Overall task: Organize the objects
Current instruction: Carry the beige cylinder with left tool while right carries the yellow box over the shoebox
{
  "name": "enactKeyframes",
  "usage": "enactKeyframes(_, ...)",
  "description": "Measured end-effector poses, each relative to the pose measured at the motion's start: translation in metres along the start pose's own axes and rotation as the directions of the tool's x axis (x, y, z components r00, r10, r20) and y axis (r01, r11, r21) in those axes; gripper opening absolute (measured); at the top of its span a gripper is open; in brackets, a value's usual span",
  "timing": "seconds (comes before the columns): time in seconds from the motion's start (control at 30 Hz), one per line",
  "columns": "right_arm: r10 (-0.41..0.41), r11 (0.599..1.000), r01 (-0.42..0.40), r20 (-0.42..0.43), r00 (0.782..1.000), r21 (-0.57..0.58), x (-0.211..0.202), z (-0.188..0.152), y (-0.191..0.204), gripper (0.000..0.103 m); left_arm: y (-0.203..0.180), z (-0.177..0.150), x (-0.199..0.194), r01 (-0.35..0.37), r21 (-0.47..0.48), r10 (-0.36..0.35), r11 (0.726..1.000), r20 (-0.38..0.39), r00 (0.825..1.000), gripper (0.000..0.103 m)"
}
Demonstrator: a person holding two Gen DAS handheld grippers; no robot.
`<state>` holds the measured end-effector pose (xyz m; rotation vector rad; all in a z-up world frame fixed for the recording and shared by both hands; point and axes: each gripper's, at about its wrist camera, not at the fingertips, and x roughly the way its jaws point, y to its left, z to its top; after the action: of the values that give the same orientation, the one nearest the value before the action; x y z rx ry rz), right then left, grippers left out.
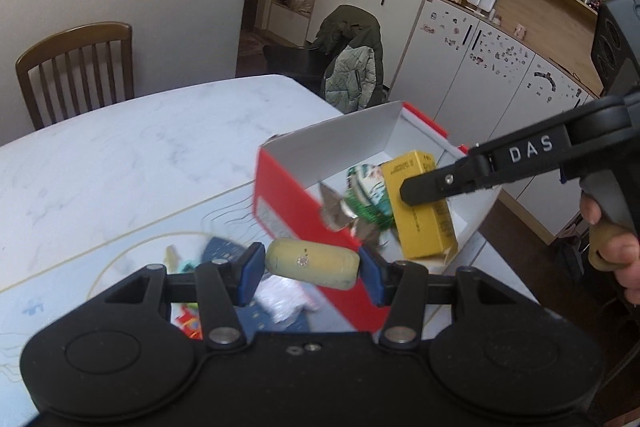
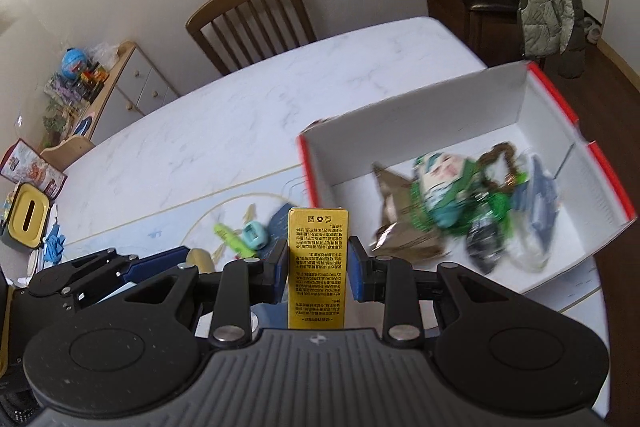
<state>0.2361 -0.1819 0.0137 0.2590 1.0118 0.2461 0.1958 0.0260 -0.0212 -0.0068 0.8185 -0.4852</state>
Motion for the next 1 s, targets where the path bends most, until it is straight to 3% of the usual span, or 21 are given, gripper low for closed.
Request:
enactKeyframes(0.37,-0.039,0.999,0.038,0.039,0.998,0.008,-0.011,0.037,-0.077,0.029,-0.063,0.025,0.044,0.02,0.087,-0.015,0.996,-0.057,0.998,0.049)
enactKeyframes(0.6,-0.051,0.999,0.051,0.043,0.998,-0.004,-0.011,0.056,-0.115,0.029,-0.085,0.031,0.081,0.031,0.093,-0.02,0.995,-0.114,0.993,0.05)
enactKeyframes(1.0,-0.051,0.997,0.051,-0.01,0.999,-0.066,0.023,0.081,-0.142,0.029,-0.105,0.037,0.134,0.008,0.046,0.001,0.999,-0.202,0.979,0.05)
